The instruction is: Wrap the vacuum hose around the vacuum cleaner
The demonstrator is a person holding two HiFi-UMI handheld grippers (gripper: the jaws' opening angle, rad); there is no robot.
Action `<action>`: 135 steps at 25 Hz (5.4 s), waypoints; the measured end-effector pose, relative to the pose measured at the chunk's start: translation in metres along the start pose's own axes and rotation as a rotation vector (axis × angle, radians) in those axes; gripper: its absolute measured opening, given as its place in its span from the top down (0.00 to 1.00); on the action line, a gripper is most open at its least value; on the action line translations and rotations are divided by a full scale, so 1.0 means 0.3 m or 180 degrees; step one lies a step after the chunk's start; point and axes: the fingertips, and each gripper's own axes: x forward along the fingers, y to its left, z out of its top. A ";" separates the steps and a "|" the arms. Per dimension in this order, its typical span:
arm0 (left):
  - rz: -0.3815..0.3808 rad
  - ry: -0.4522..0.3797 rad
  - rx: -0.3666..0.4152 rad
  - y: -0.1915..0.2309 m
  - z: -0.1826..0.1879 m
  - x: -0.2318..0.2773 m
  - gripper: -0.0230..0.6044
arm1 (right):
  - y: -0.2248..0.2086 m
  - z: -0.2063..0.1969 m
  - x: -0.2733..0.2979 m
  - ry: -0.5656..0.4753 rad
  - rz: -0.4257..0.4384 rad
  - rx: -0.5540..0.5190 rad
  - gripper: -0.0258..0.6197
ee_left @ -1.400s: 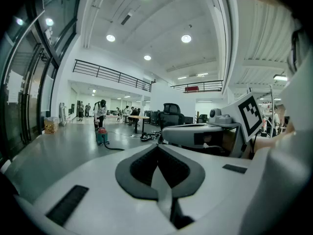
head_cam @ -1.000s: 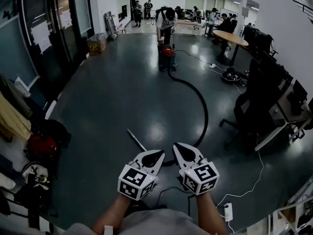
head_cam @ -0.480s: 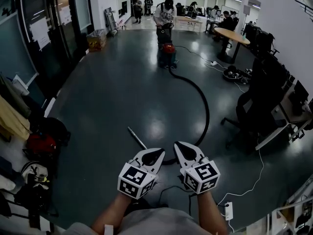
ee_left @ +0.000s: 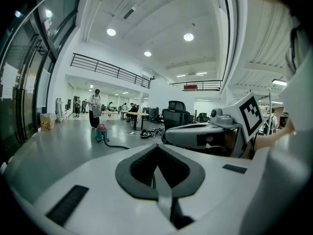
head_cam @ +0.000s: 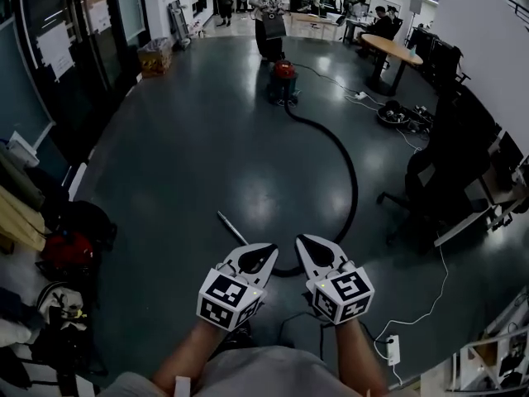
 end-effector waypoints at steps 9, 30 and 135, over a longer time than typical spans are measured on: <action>-0.0230 0.0066 -0.0014 0.282 -0.027 -0.002 0.95 | 0.046 0.017 0.282 0.0103 -0.0196 -0.0031 0.95; -0.0288 0.0250 -0.0195 0.560 -0.094 0.178 0.95 | -0.091 -0.029 0.554 0.0317 -0.0293 0.0043 0.95; -0.1114 0.2543 -0.0026 1.032 -1.736 1.299 0.93 | -0.771 -1.925 0.966 0.3585 0.2095 0.1420 0.71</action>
